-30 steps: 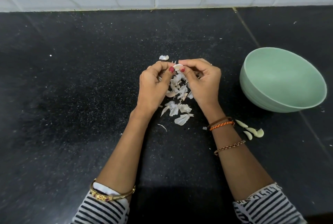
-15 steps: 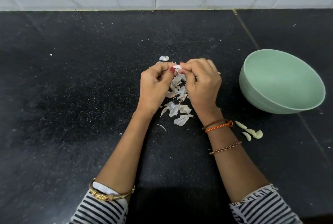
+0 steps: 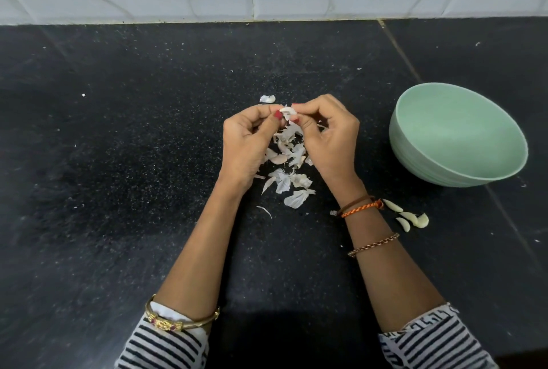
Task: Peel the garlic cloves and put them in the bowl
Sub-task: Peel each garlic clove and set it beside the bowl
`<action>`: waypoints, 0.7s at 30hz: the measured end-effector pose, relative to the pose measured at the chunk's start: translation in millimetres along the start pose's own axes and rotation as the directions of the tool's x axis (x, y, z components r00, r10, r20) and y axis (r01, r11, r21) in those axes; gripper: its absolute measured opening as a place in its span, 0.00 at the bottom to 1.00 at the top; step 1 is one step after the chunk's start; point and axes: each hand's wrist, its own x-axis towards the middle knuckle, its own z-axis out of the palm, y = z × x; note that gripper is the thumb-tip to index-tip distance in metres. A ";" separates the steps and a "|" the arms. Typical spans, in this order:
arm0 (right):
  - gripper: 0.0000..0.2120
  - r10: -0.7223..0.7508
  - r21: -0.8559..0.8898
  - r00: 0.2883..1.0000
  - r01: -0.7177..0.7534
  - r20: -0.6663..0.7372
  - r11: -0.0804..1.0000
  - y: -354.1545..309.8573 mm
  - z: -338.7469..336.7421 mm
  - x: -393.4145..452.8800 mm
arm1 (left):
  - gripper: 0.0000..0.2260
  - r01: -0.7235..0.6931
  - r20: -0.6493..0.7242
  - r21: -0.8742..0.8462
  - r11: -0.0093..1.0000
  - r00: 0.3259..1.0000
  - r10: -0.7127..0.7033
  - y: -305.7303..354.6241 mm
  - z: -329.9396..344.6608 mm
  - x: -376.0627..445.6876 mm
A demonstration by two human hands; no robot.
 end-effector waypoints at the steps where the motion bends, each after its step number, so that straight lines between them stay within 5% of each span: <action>1: 0.07 0.121 0.151 0.992 -0.126 0.041 0.980 -3.2 -0.8 0.7 | 0.06 -0.006 0.000 -0.007 1.000 1.000 0.006 0.9 0.5 -0.2; 3: 0.09 0.273 0.385 0.954 -0.299 0.123 0.873 -8.1 -1.2 1.3 | 0.06 -0.009 -0.009 -0.015 1.000 1.000 0.009 2.1 2.0 -0.6; 7: 0.11 0.407 0.523 0.895 -0.440 0.184 0.730 -13.1 0.7 1.7 | 0.06 -0.007 -0.053 -0.050 0.999 0.999 0.004 3.6 4.6 -0.6; 14: 0.21 0.542 0.776 0.795 -0.514 0.271 0.367 -18.1 -1.1 6.8 | 0.06 0.033 -0.110 0.043 0.999 0.994 -0.028 -2.6 3.7 0.0; 19: 0.11 0.581 0.635 0.792 -0.549 0.187 0.544 -14.0 -3.5 5.0 | 0.11 -0.034 -0.132 0.146 0.989 0.990 0.054 -4.4 2.0 -0.2; 21: 0.10 0.566 0.526 0.805 -0.563 0.176 0.637 -12.9 -1.8 3.0 | 0.06 -0.064 -0.092 0.146 0.987 0.993 0.078 -5.5 3.9 -0.1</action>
